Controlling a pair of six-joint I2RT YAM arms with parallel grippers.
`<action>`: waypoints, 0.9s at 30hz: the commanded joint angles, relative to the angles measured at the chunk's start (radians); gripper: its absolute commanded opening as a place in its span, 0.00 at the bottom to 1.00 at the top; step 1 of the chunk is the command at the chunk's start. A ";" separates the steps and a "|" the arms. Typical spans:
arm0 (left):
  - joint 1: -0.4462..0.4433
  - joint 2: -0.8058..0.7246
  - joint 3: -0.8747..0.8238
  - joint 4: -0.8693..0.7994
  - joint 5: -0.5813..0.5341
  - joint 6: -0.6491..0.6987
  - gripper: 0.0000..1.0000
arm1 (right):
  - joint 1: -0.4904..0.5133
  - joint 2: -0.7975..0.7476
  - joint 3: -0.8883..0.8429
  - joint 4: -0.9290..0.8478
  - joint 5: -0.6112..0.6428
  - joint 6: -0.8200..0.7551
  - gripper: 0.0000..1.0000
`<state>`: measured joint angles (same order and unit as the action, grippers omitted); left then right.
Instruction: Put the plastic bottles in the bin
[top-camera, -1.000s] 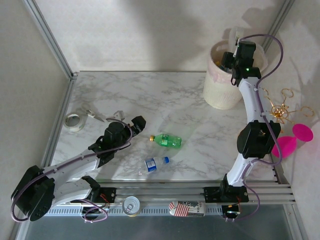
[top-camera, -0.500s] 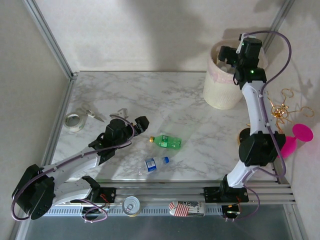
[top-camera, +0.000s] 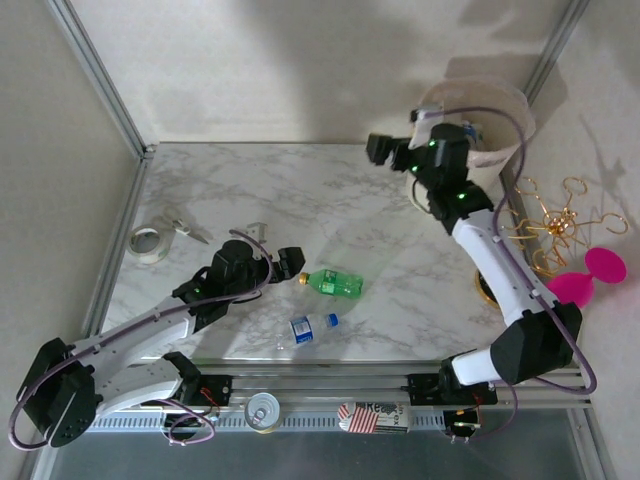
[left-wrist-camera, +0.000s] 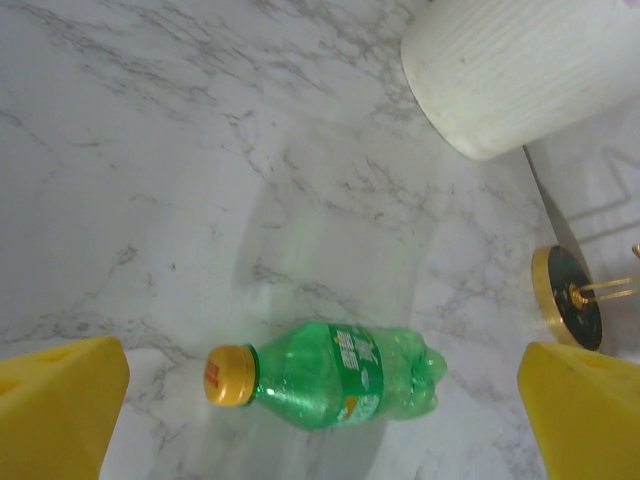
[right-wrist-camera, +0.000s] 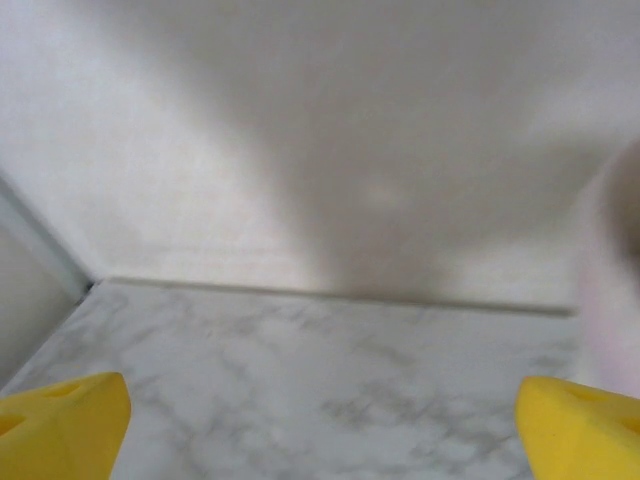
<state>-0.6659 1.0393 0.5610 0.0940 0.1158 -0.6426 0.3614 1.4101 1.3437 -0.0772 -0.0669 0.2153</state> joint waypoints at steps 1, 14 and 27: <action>-0.045 -0.038 -0.023 -0.101 0.018 0.044 1.00 | 0.071 -0.022 -0.089 0.122 -0.041 0.063 0.99; -0.308 -0.038 -0.159 -0.163 -0.103 -0.038 1.00 | 0.159 -0.014 -0.267 0.225 -0.033 0.096 0.99; -0.531 0.241 -0.075 -0.237 -0.203 0.023 0.99 | 0.160 -0.019 -0.333 0.250 -0.048 0.086 0.99</action>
<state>-1.1702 1.2419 0.4416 -0.0933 -0.0261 -0.6476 0.5159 1.4105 1.0241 0.1307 -0.1066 0.3008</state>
